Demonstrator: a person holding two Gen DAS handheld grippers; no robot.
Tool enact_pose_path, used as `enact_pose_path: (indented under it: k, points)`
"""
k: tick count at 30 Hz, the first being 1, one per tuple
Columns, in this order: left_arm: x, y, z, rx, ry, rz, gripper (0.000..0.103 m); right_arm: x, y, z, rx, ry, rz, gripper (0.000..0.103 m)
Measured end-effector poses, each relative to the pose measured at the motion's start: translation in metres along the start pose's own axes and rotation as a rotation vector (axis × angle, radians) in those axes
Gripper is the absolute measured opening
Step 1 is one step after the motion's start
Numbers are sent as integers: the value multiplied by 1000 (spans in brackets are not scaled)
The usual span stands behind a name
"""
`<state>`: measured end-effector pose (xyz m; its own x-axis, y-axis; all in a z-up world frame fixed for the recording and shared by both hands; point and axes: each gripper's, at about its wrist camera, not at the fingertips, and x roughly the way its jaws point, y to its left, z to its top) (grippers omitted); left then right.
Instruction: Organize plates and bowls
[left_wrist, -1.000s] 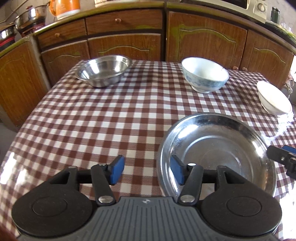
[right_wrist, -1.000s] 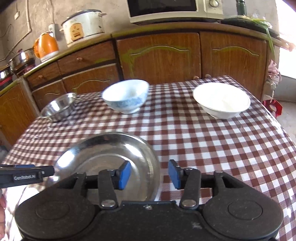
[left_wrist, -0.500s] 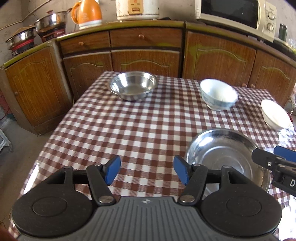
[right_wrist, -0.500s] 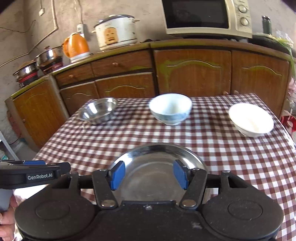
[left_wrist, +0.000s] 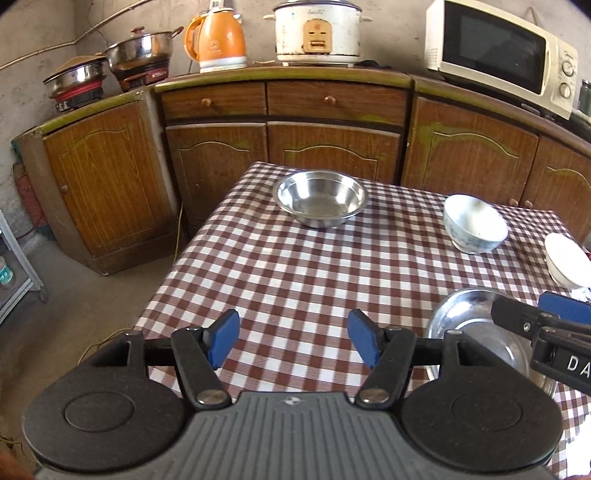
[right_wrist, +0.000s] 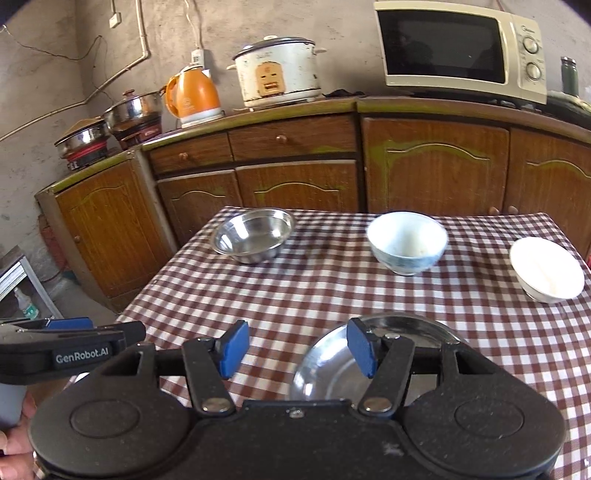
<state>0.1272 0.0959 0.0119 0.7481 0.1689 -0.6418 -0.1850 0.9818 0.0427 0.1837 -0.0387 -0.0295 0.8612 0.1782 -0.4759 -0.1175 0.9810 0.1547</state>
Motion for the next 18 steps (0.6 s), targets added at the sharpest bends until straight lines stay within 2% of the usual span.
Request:
enact_pose_path:
  k: [10, 18]
  points:
    - [12, 18, 5, -17, 1, 8, 67, 19, 25, 8, -25, 10, 17, 72]
    - [33, 23, 14, -25, 16, 10, 67, 43, 29, 15, -23, 28, 22, 72]
